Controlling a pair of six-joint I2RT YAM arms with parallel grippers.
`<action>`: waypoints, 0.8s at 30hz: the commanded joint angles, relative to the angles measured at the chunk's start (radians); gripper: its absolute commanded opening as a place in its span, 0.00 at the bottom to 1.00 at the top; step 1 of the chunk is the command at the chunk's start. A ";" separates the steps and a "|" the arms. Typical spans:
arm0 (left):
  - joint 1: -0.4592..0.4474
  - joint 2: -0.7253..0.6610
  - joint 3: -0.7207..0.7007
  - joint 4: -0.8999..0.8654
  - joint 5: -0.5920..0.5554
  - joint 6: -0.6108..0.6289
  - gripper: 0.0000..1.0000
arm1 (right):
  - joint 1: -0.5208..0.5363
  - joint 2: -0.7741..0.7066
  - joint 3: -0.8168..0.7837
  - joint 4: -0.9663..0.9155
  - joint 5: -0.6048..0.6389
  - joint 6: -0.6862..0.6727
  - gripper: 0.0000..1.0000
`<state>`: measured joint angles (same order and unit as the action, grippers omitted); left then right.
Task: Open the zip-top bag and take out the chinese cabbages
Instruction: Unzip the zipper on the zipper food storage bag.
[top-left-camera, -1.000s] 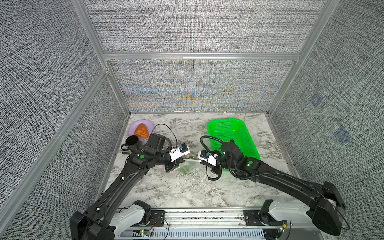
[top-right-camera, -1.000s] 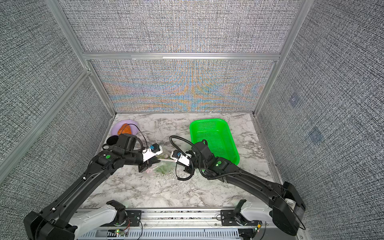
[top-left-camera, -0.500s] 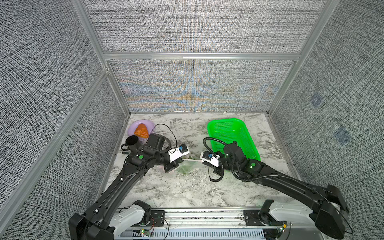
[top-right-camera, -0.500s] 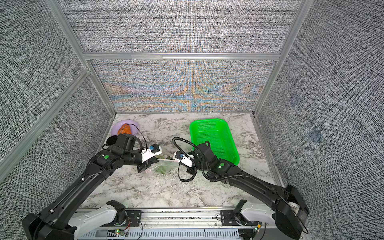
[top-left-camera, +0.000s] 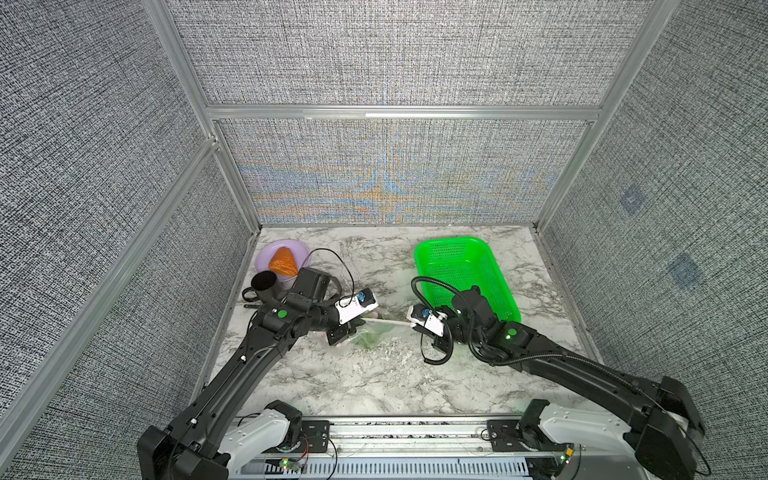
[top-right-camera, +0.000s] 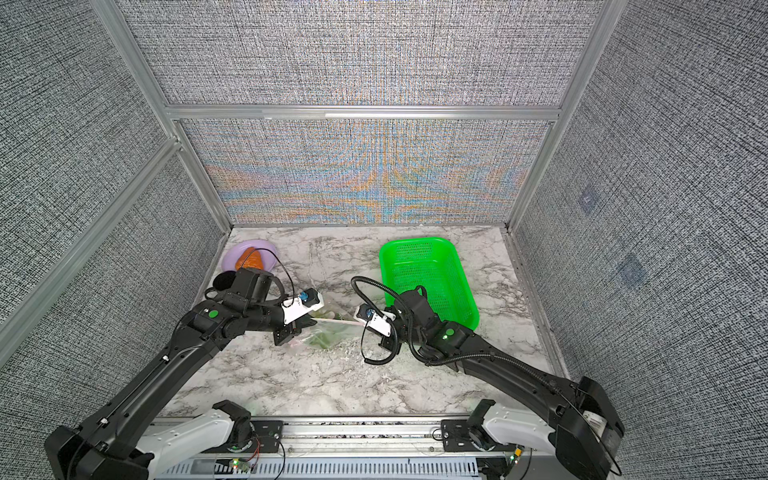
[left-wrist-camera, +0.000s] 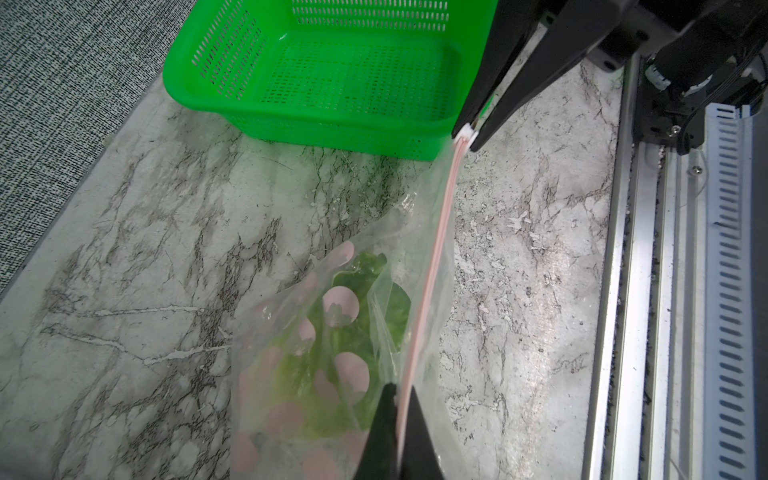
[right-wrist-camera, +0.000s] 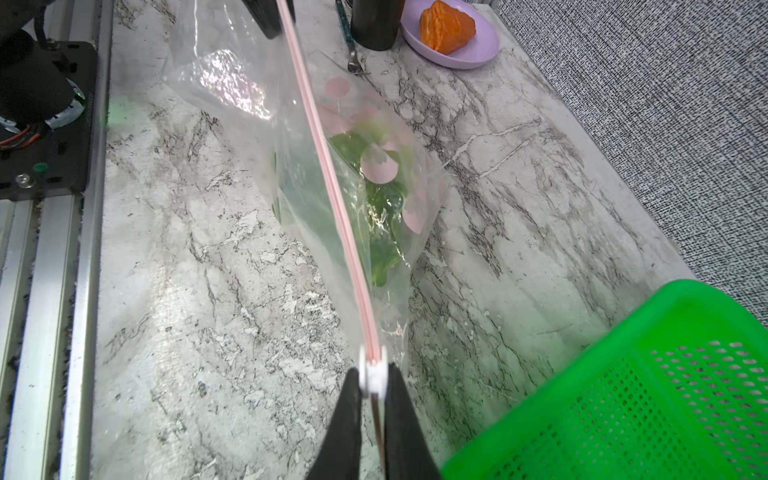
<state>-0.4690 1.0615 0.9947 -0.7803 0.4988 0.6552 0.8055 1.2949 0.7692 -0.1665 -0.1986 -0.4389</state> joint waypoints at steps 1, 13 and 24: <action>0.003 -0.003 0.002 -0.012 -0.036 0.011 0.01 | -0.009 -0.009 -0.008 -0.096 0.083 0.003 0.00; 0.003 -0.003 0.009 -0.029 -0.068 0.017 0.01 | -0.022 -0.011 0.001 -0.163 0.139 -0.004 0.00; 0.004 -0.005 0.006 -0.033 -0.085 0.018 0.01 | -0.023 -0.038 -0.010 -0.178 0.165 -0.001 0.00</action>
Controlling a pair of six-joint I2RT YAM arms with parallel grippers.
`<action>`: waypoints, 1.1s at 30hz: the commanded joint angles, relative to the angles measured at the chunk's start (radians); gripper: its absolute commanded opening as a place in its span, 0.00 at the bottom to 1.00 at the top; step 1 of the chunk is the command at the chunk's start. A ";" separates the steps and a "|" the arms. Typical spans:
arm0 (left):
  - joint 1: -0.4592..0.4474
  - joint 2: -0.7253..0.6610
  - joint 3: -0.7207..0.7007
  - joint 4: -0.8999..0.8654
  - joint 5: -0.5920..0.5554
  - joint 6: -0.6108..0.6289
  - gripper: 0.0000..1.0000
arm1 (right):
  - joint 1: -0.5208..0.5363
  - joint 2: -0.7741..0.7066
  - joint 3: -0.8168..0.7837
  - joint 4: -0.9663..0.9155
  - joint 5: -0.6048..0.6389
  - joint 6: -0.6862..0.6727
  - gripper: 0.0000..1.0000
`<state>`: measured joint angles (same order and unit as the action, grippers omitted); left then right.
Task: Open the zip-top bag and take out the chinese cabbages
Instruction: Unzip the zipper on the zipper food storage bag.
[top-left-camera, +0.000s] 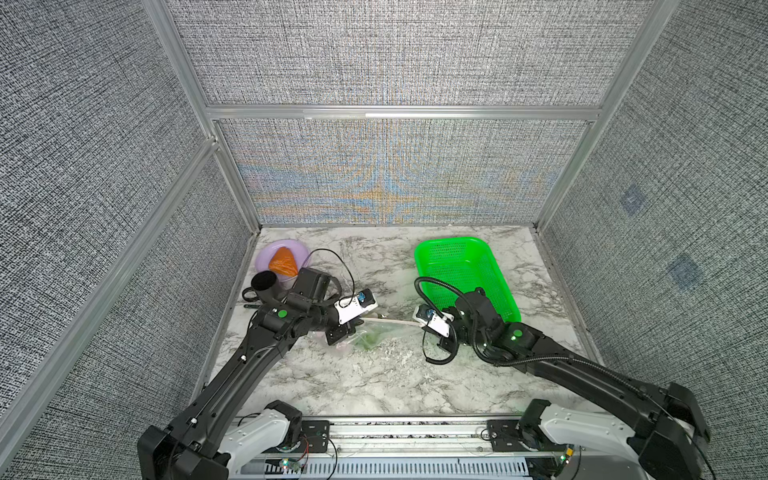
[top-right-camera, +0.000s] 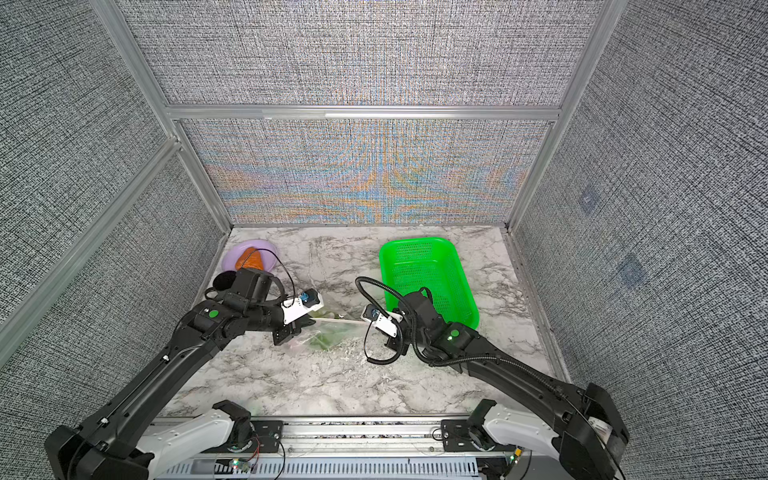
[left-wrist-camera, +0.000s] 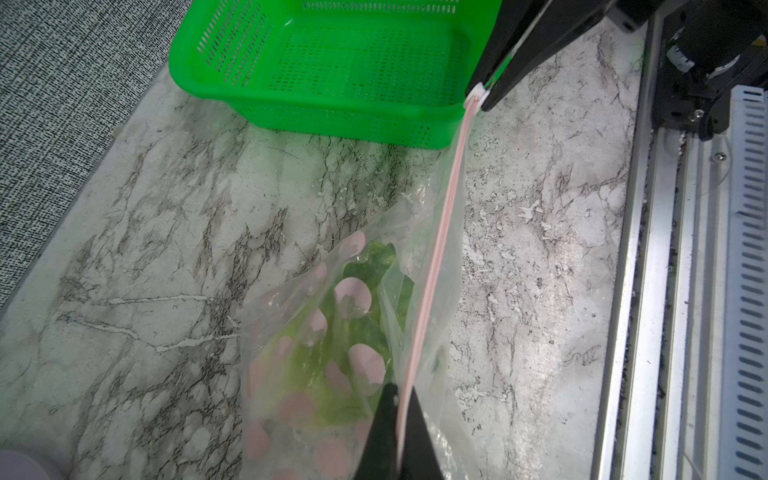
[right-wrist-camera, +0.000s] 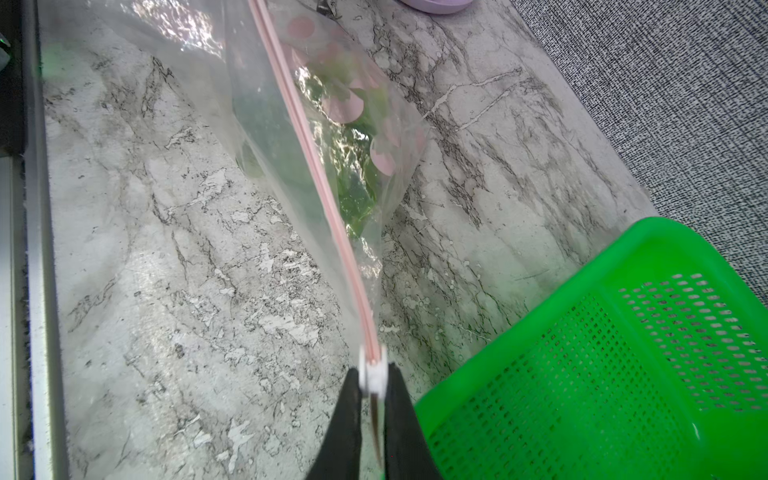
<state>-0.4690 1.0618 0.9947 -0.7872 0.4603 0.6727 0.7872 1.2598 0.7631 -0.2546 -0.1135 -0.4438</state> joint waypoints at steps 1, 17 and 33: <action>0.003 -0.007 0.005 -0.026 -0.048 0.001 0.01 | -0.005 -0.006 -0.005 -0.092 0.079 0.006 0.00; 0.004 -0.016 -0.005 -0.017 -0.067 -0.012 0.01 | -0.005 -0.030 -0.029 -0.074 0.126 0.013 0.00; 0.003 -0.021 -0.003 0.011 -0.107 -0.037 0.01 | -0.006 -0.141 -0.025 0.037 0.102 0.168 0.92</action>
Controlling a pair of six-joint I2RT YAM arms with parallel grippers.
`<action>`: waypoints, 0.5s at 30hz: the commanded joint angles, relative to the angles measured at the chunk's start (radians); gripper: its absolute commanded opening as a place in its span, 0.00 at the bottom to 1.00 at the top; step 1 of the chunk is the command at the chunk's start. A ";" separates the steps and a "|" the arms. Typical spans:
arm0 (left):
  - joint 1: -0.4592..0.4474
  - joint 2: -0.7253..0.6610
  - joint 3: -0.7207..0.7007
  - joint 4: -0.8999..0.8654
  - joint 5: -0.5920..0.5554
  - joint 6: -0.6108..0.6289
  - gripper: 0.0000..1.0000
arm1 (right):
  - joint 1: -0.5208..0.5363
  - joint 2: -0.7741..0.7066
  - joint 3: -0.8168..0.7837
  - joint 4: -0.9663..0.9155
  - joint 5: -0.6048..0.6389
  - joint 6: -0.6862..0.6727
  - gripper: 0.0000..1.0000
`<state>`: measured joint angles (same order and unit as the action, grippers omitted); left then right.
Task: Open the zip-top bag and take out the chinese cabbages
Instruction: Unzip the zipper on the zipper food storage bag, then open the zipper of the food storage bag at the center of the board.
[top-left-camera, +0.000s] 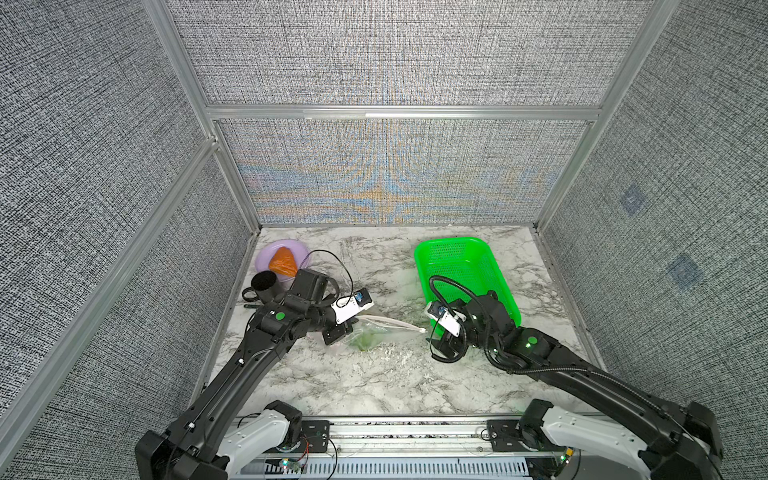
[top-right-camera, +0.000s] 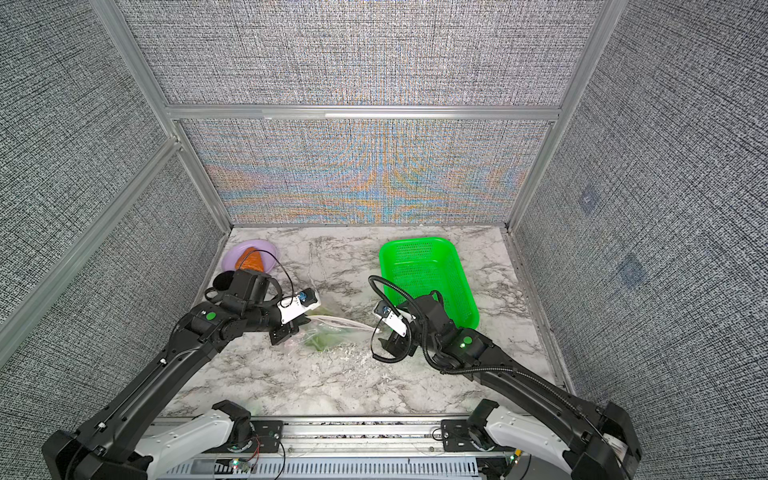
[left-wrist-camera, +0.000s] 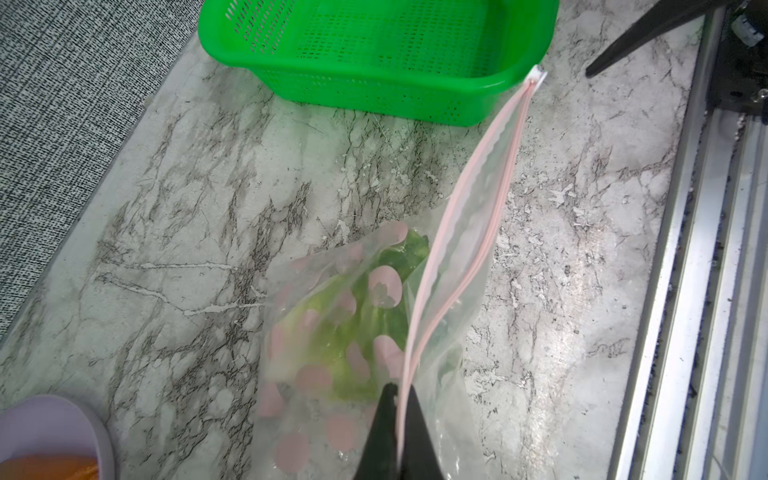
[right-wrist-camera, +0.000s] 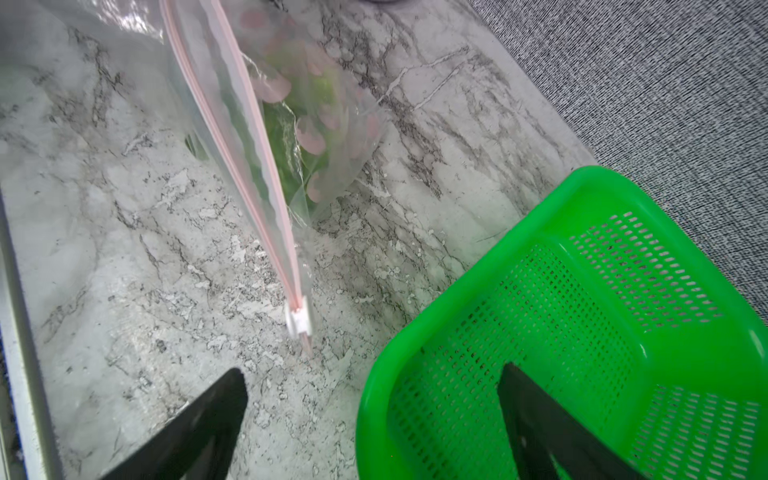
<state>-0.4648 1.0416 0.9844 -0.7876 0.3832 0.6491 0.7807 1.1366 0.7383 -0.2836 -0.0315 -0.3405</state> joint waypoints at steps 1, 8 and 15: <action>-0.001 0.002 0.012 0.022 -0.054 -0.016 0.01 | -0.001 -0.026 -0.001 0.080 0.038 0.081 0.92; 0.023 0.113 0.117 0.149 -0.307 -0.017 0.00 | -0.024 -0.002 0.042 0.138 0.196 0.203 0.93; 0.066 0.287 0.362 0.212 -0.357 0.073 0.00 | -0.030 0.019 0.030 0.217 0.217 0.275 0.90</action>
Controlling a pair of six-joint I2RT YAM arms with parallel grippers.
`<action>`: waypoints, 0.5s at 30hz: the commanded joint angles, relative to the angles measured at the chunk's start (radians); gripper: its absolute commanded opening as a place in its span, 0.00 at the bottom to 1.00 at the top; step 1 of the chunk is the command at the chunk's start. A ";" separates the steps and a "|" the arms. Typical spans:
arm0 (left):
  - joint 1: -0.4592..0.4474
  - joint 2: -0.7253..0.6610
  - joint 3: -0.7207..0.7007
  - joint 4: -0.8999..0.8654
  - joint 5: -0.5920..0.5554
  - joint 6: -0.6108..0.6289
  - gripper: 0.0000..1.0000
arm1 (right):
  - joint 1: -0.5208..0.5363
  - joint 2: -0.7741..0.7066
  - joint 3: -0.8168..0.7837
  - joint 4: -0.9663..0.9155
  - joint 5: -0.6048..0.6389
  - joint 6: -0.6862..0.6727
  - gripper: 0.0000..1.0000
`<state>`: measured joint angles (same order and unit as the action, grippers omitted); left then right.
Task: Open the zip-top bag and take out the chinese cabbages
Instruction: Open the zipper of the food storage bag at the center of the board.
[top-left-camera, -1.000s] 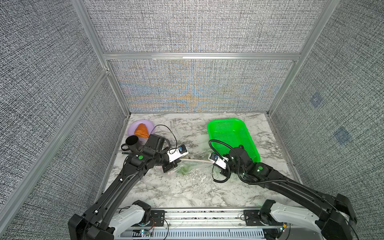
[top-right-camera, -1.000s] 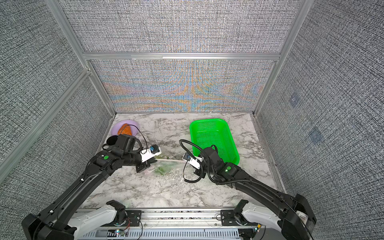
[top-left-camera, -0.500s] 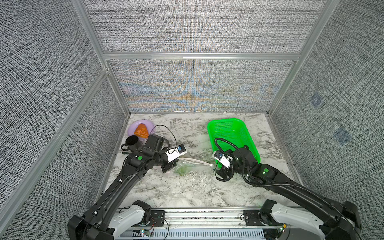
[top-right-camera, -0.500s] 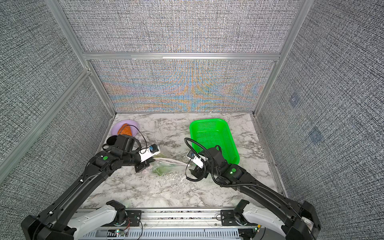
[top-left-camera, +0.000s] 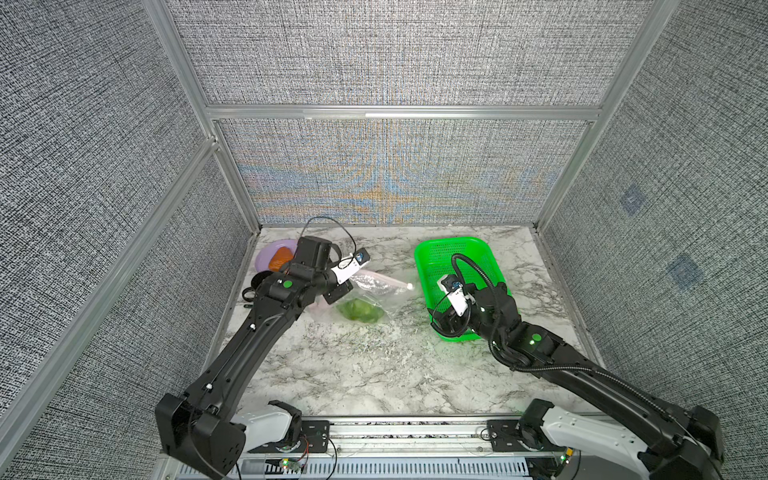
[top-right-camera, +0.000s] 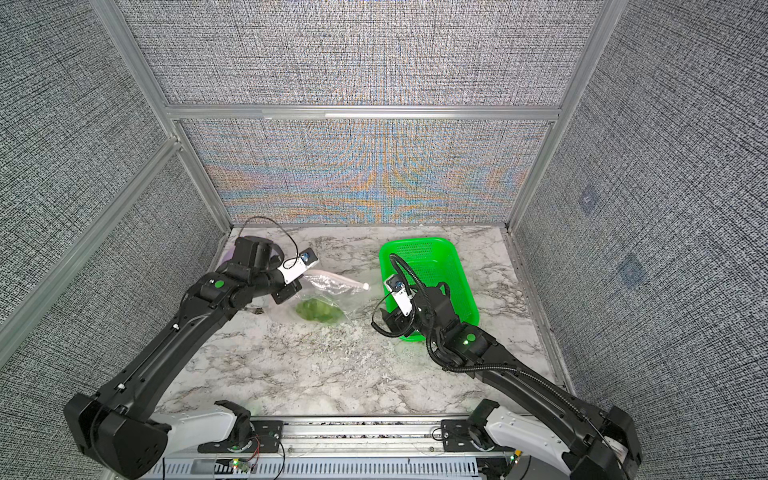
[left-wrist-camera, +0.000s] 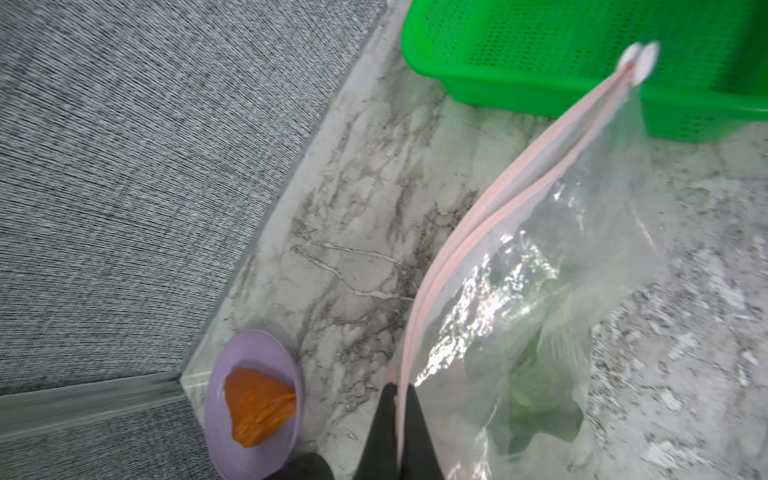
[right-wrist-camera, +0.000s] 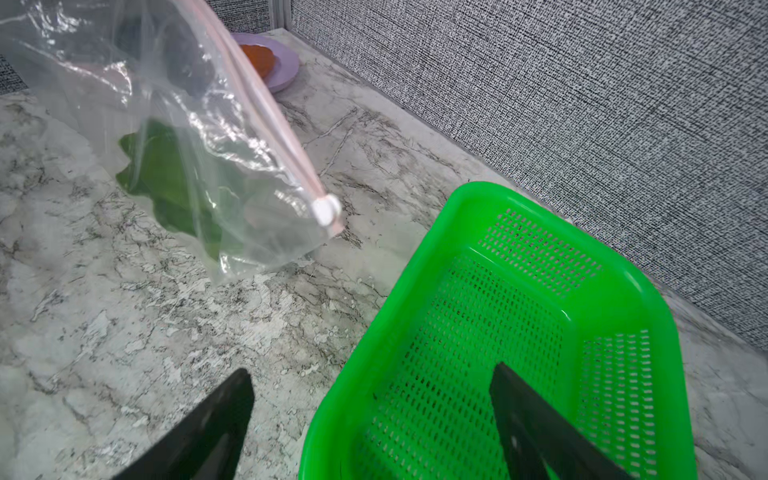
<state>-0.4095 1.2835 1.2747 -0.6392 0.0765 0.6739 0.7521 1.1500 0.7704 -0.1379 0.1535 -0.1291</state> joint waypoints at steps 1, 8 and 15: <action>0.011 0.063 0.101 0.077 -0.067 0.064 0.00 | -0.002 0.004 -0.002 0.076 0.031 0.070 0.90; 0.011 0.089 0.175 0.120 -0.078 0.172 0.01 | -0.002 -0.056 -0.006 0.089 0.092 0.100 0.90; -0.043 -0.152 -0.121 0.121 0.006 0.113 0.03 | -0.002 -0.113 0.021 0.046 0.083 0.188 0.89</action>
<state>-0.4282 1.2018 1.2270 -0.5144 0.0307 0.8276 0.7517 1.0374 0.7700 -0.0872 0.2329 -0.0139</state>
